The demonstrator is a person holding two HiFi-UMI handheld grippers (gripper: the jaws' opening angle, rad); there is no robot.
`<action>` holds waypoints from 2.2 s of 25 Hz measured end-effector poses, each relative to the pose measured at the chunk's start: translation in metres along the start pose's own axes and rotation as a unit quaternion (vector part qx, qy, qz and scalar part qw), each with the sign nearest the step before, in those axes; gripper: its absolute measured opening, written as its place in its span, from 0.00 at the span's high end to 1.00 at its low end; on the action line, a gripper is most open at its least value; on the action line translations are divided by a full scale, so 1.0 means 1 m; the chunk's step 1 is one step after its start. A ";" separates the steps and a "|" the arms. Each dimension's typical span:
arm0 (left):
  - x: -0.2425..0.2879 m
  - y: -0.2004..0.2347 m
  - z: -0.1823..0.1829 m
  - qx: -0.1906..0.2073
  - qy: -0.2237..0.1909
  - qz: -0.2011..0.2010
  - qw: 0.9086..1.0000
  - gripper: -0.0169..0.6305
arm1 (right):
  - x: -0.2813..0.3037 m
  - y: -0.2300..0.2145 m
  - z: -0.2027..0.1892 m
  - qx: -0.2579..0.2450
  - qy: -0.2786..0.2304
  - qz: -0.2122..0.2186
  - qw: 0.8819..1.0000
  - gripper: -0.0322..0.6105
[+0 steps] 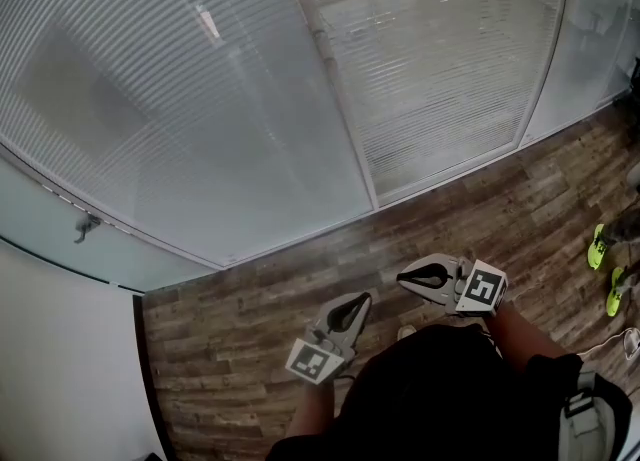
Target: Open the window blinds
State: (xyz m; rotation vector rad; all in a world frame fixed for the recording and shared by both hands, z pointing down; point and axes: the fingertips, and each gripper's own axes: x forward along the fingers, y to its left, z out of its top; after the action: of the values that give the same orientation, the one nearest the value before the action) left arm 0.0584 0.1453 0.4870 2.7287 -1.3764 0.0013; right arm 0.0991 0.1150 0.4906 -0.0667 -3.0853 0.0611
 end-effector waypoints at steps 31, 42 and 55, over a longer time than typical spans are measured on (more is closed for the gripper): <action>0.010 0.019 -0.016 -0.027 0.018 -0.003 0.999 0.97 | 0.006 -0.022 -0.013 0.023 0.022 -0.009 0.999 0.94; 0.038 0.049 -0.017 -0.028 0.021 0.026 0.999 0.97 | 0.013 -0.065 -0.020 0.031 0.016 0.011 0.999 0.94; 0.105 0.136 0.007 -0.032 0.017 0.051 0.998 0.97 | 0.034 -0.185 -0.004 0.013 0.005 0.024 1.000 0.94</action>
State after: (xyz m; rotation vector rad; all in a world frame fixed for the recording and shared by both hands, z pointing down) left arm 0.0112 -0.0196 0.4948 2.5923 -1.4775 0.0114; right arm 0.0572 -0.0683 0.5038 -0.1400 -3.0724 0.1028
